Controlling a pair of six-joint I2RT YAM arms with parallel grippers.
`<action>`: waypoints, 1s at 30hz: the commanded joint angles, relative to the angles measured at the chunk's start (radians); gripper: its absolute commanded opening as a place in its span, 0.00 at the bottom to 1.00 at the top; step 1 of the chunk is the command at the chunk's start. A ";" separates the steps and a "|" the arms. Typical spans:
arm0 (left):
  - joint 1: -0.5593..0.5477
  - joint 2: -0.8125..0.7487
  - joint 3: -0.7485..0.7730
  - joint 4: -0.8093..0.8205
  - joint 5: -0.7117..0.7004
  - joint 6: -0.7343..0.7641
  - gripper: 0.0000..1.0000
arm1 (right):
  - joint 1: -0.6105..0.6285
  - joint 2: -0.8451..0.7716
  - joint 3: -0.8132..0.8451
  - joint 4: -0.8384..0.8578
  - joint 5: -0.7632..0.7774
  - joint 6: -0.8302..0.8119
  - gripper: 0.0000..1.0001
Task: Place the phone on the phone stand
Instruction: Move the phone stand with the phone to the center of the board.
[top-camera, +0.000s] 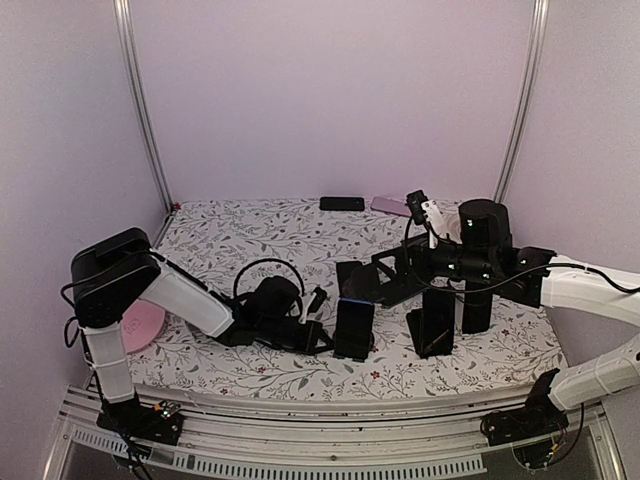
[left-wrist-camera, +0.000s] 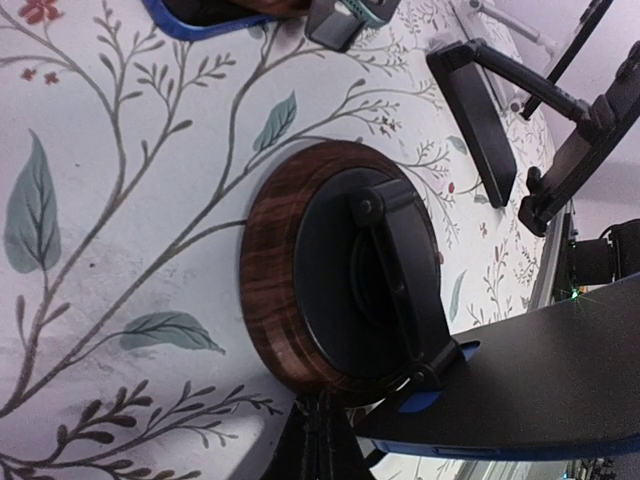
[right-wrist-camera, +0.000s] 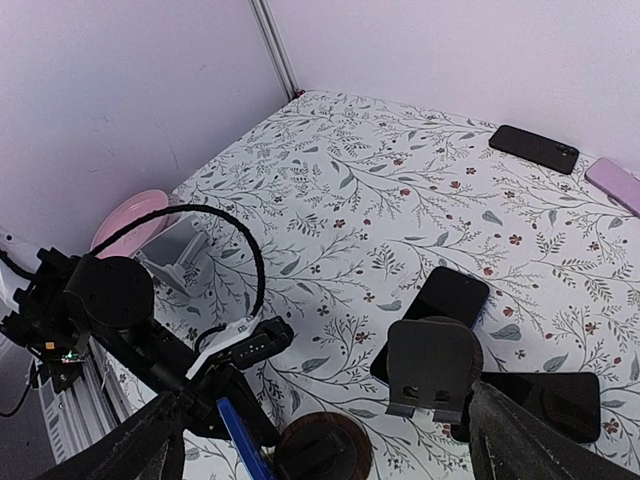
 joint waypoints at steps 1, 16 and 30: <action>-0.034 0.030 0.035 -0.008 0.001 -0.005 0.00 | -0.005 -0.029 0.020 -0.016 0.022 0.009 0.99; -0.075 0.041 0.044 -0.002 0.000 -0.028 0.00 | -0.004 -0.034 0.020 -0.030 0.032 0.008 0.99; -0.111 0.036 0.057 -0.013 -0.006 -0.036 0.00 | -0.005 -0.031 0.031 -0.043 0.035 0.005 0.99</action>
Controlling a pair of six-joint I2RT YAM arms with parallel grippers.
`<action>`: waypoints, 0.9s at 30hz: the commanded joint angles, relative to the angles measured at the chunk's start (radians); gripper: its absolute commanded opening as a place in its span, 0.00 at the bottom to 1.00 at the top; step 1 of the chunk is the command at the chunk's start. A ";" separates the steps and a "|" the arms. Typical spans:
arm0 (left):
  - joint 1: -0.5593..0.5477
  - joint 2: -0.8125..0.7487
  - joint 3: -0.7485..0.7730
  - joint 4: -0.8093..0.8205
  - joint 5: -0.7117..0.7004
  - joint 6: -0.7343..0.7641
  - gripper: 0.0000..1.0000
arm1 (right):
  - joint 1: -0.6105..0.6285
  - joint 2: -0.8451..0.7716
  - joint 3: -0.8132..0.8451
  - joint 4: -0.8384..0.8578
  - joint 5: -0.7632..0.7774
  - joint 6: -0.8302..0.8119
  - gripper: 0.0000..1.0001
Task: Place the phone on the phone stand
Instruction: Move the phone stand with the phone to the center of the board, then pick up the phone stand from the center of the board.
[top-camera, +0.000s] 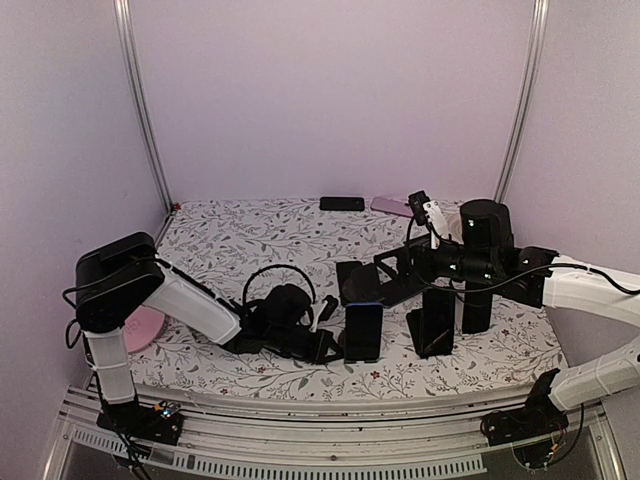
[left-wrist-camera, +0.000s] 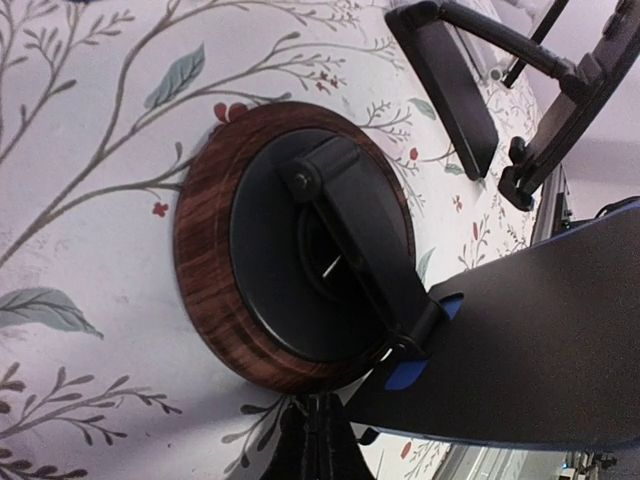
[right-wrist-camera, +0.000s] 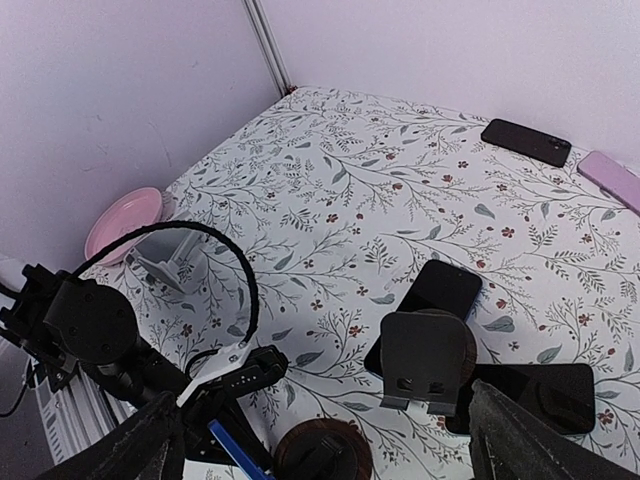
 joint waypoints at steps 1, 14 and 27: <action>-0.030 0.014 0.026 -0.009 0.016 -0.003 0.00 | -0.005 -0.017 0.032 -0.015 0.018 0.002 0.99; 0.028 -0.154 -0.001 -0.149 -0.113 0.081 0.00 | -0.004 -0.021 0.051 -0.021 0.027 0.002 0.99; 0.120 -0.451 -0.073 -0.360 -0.428 0.118 0.05 | -0.005 0.006 0.078 -0.035 0.036 0.038 0.99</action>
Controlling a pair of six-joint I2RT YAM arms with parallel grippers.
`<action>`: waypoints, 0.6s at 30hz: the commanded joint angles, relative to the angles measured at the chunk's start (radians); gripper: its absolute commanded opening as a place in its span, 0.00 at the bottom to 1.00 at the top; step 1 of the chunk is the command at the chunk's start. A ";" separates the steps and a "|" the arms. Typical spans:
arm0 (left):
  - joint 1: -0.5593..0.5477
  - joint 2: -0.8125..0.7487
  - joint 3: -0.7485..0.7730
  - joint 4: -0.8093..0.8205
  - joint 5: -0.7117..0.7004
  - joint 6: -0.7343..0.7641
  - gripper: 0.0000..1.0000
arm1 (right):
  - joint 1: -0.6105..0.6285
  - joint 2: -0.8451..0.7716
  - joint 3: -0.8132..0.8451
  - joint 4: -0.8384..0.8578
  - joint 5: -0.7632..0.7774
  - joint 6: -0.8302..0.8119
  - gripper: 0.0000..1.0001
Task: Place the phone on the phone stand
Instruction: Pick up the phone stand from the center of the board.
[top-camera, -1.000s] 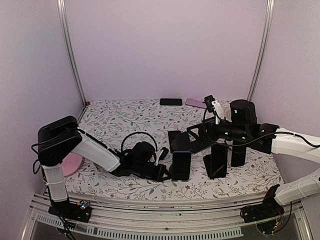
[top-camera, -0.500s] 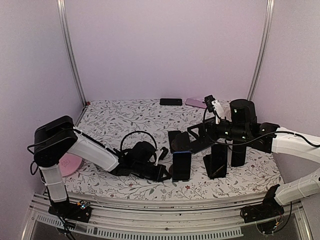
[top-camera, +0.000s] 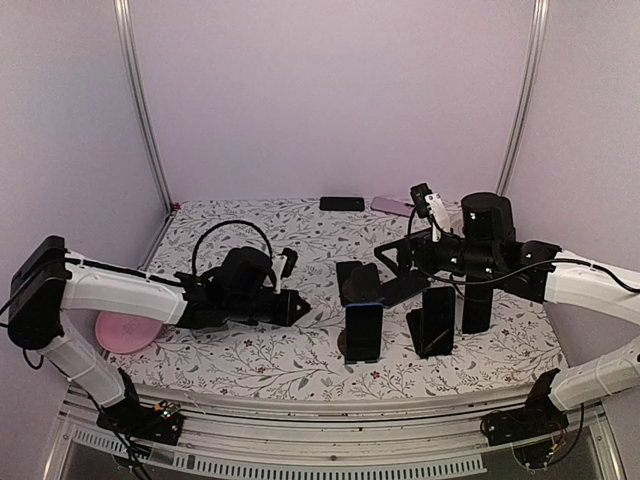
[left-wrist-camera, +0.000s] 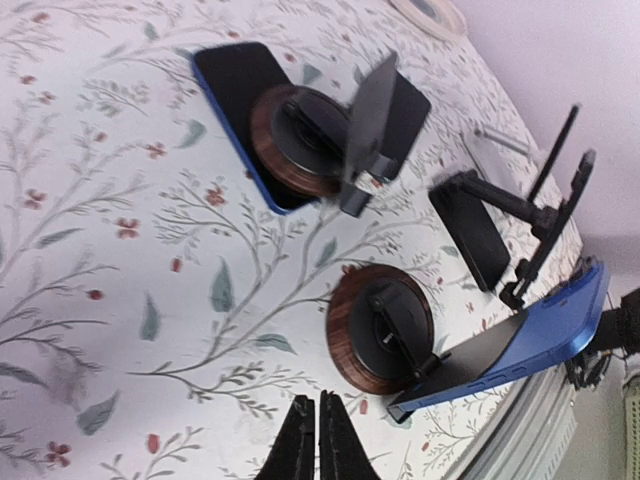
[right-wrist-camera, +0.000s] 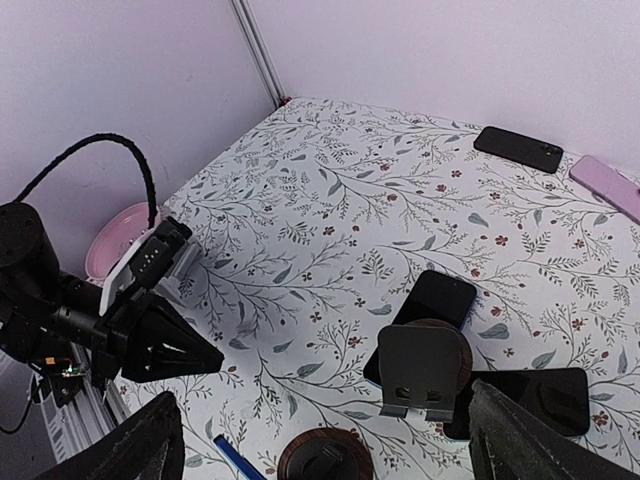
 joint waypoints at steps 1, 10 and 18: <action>0.041 -0.123 -0.043 -0.127 -0.215 0.011 0.06 | -0.005 0.006 0.041 -0.004 0.013 0.021 0.99; 0.135 -0.403 -0.204 -0.254 -0.425 -0.100 0.16 | -0.005 -0.002 0.025 0.021 -0.009 0.031 0.99; 0.248 -0.546 -0.288 -0.320 -0.419 -0.136 0.22 | -0.005 -0.015 -0.005 0.064 -0.030 0.037 0.99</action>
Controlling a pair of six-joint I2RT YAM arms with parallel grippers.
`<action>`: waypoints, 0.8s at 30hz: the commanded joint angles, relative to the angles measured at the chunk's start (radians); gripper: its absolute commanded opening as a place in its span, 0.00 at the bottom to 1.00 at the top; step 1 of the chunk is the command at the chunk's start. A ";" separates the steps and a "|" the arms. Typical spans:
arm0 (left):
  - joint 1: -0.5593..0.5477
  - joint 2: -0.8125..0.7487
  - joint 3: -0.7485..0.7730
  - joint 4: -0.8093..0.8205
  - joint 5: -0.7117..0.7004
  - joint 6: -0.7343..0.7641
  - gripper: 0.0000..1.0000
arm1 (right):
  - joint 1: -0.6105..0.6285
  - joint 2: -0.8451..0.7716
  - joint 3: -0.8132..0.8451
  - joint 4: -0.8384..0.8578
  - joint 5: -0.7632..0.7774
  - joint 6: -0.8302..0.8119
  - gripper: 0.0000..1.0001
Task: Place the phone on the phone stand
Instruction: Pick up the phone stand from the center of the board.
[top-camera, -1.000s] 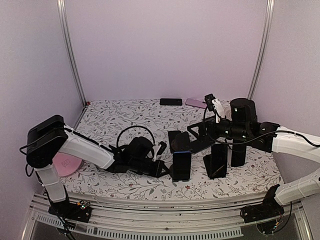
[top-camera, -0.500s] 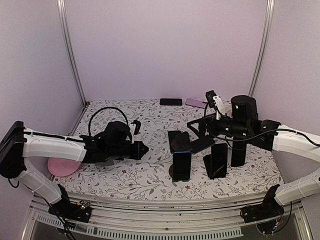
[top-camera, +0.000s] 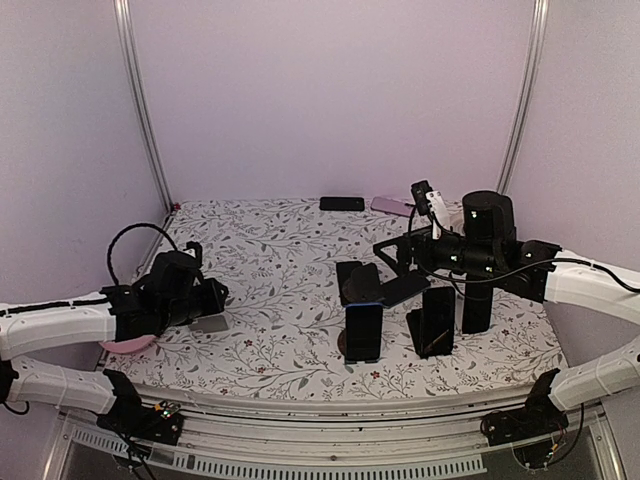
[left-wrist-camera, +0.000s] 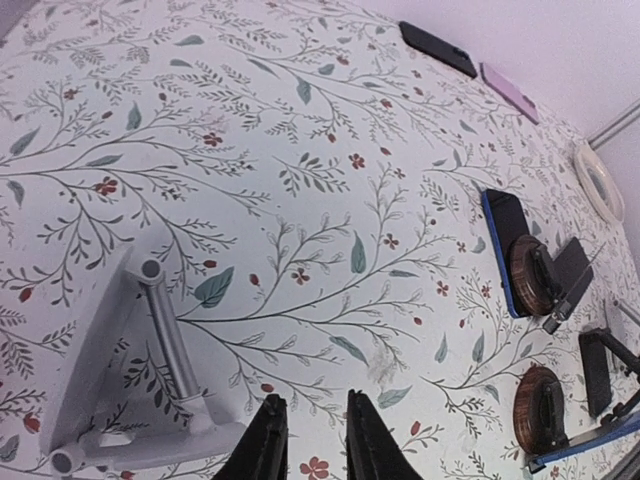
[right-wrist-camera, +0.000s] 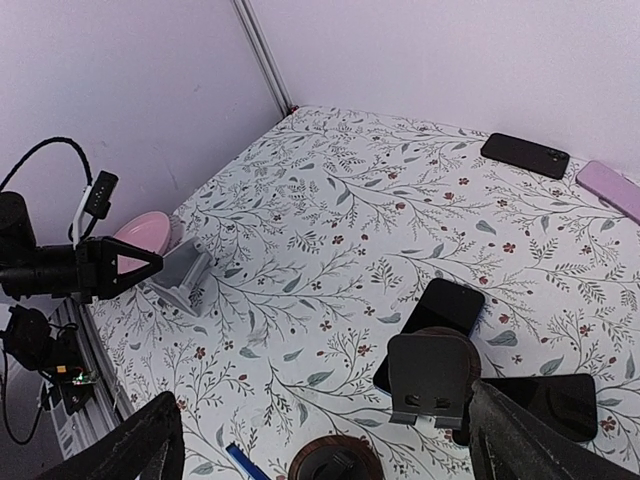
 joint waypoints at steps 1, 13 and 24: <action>0.060 -0.040 -0.029 -0.061 -0.017 -0.032 0.22 | -0.005 -0.013 -0.014 0.053 -0.021 0.016 0.99; 0.198 -0.120 -0.111 -0.046 0.040 -0.033 0.28 | -0.004 -0.006 0.006 0.047 -0.028 0.018 0.99; 0.288 -0.105 -0.147 -0.015 0.067 -0.030 0.32 | -0.005 -0.016 0.021 0.030 -0.033 0.017 0.99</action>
